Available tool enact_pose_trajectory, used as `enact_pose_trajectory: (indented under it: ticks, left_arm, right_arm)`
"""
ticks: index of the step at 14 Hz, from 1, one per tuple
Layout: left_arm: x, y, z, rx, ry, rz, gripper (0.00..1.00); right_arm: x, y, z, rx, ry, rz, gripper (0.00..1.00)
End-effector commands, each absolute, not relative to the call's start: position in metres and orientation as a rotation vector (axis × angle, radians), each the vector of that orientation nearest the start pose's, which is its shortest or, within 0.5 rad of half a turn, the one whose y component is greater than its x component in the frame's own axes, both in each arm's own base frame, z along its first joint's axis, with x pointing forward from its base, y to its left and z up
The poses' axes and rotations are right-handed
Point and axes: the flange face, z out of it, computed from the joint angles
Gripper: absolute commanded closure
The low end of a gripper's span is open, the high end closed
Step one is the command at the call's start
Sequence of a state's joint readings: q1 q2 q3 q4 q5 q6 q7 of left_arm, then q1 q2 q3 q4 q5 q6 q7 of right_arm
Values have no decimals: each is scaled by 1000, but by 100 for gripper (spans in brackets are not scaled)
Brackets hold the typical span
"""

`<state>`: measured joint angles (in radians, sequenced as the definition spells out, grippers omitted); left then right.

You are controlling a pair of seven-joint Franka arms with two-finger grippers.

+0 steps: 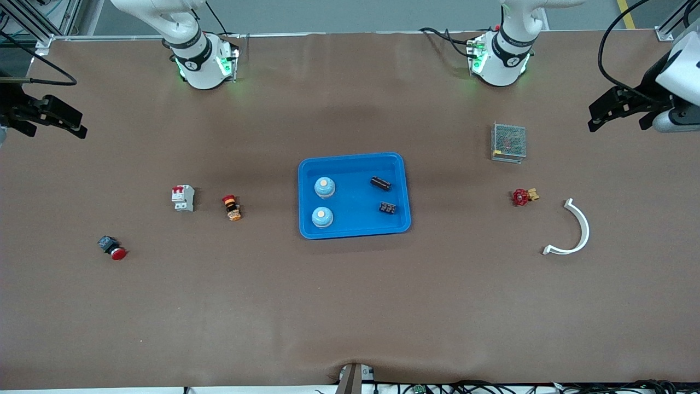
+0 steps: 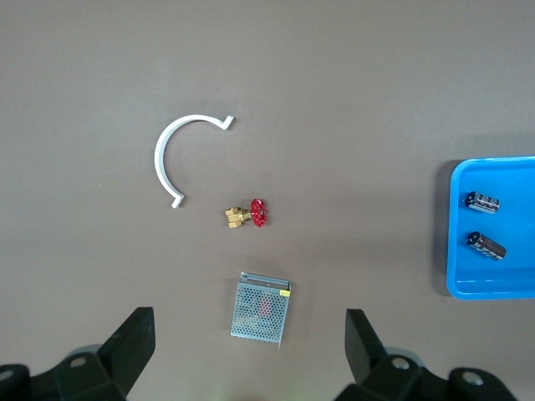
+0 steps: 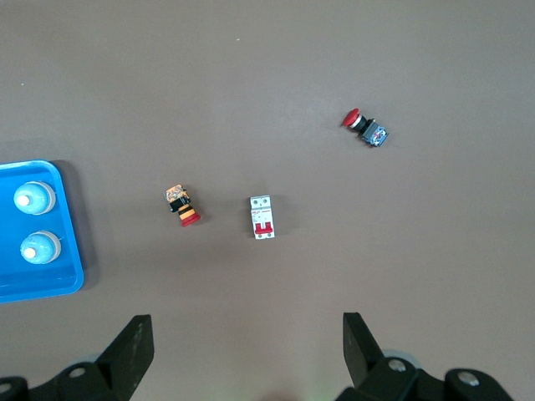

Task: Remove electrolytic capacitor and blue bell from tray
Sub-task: 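Move the right gripper to the bells while the left gripper reaches the capacitors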

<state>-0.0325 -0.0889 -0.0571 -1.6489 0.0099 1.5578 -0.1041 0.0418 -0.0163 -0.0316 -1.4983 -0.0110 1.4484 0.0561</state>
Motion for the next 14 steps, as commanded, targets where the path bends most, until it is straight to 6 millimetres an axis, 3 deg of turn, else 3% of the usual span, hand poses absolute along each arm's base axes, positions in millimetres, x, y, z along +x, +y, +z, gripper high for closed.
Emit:
enact_pose_trajectory:
  ticks: [1, 4, 7, 10, 12, 13, 14]
  left_arm:
    - [533, -68, 618, -3132, 26, 78, 0]
    - [547, -108, 579, -3130, 31, 161, 0]
    - [550, -159, 537, -3130, -93, 153, 0]
    - [546, -216, 481, -3140, -149, 162, 0]
    - [535, -256, 439, -3150, -190, 166, 0]
    - [527, -275, 421, -3152, -238, 143, 10]
    - [518, -293, 403, -3152, -292, 138, 12]
  right_arm:
    - [542, 11, 651, -3144, 65, 87, 0]
    - [542, 14, 634, -3144, 82, 137, 0]
    - [544, 41, 614, -3117, 233, 146, 0]
    - [545, 89, 577, -3122, 249, 168, 0]
    - [540, 138, 549, -3124, 335, 157, 0]
    - [534, 167, 535, -3124, 371, 145, 0]
    - [531, 192, 520, -3125, 416, 144, 0]
